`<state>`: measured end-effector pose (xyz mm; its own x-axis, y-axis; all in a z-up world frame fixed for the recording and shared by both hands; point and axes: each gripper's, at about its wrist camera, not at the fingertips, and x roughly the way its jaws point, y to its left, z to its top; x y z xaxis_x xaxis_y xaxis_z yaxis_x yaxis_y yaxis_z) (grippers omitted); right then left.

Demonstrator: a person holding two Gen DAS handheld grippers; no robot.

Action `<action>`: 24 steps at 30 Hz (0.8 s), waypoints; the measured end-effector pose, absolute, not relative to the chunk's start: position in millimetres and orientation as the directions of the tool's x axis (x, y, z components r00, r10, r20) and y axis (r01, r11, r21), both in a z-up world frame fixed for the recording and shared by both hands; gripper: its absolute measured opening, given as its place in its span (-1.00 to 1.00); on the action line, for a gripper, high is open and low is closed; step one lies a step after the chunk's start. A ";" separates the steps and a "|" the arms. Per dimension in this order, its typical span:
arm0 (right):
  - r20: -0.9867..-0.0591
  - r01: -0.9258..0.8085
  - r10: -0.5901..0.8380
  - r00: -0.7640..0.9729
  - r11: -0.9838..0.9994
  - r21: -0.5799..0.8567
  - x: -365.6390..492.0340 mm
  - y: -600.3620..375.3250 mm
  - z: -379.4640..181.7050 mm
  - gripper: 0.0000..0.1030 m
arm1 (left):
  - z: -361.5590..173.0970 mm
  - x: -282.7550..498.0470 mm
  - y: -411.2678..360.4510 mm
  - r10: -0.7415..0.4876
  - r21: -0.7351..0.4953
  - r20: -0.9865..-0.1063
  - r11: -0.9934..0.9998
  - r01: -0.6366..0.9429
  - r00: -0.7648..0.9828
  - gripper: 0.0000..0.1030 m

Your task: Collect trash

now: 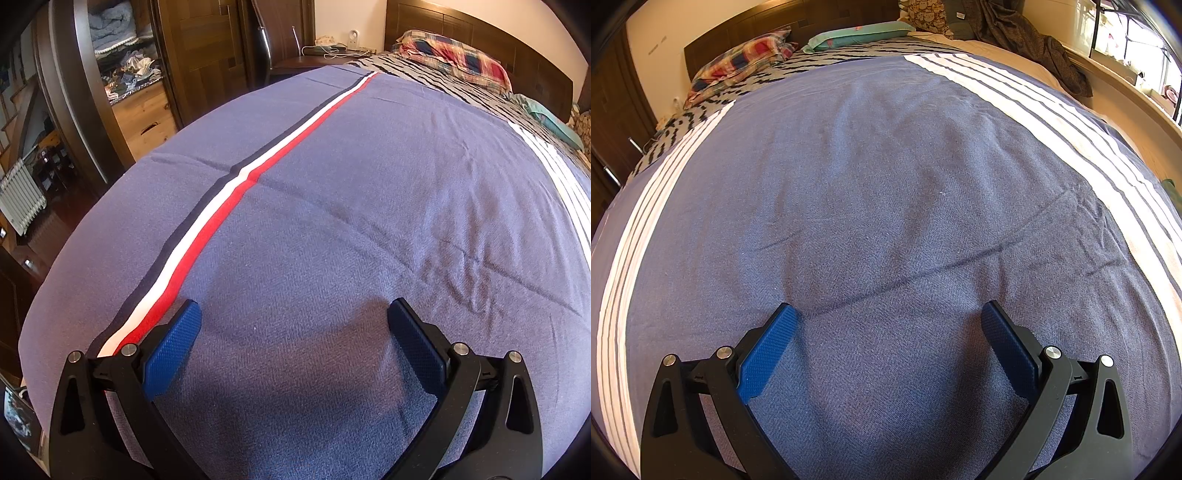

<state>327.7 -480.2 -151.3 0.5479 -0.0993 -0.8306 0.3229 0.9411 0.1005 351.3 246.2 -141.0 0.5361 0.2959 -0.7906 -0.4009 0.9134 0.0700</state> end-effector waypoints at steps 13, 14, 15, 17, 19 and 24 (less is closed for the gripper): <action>-0.831 0.323 -0.099 0.548 0.941 0.101 327.9 -480.2 -151.3 0.95 | -142.1 352.5 242.2 0.302 0.078 -0.791 0.913 -0.402 0.533 0.88; -0.831 0.323 -0.099 0.548 0.941 0.101 327.9 -480.3 -151.3 0.95 | -142.4 352.9 241.1 0.303 0.079 -0.790 0.912 -0.402 0.533 0.88; -0.831 0.323 -0.099 0.548 0.941 0.101 327.8 -480.2 -151.3 0.95 | -142.7 353.3 240.1 0.303 0.080 -0.790 0.912 -0.402 0.532 0.88; -0.831 0.323 -0.099 0.548 0.941 0.100 327.9 -480.3 -151.3 0.96 | -141.6 352.3 242.7 0.302 0.077 -0.790 0.912 -0.402 0.533 0.88; -0.831 0.323 -0.099 0.548 0.941 0.100 327.8 -480.3 -151.3 0.96 | -141.6 352.4 242.1 0.303 0.079 -0.790 0.912 -0.402 0.533 0.88; -0.831 0.323 -0.099 0.548 0.941 0.100 327.8 -480.3 -151.3 0.95 | -141.6 352.1 242.5 0.303 0.079 -0.790 0.912 -0.402 0.533 0.88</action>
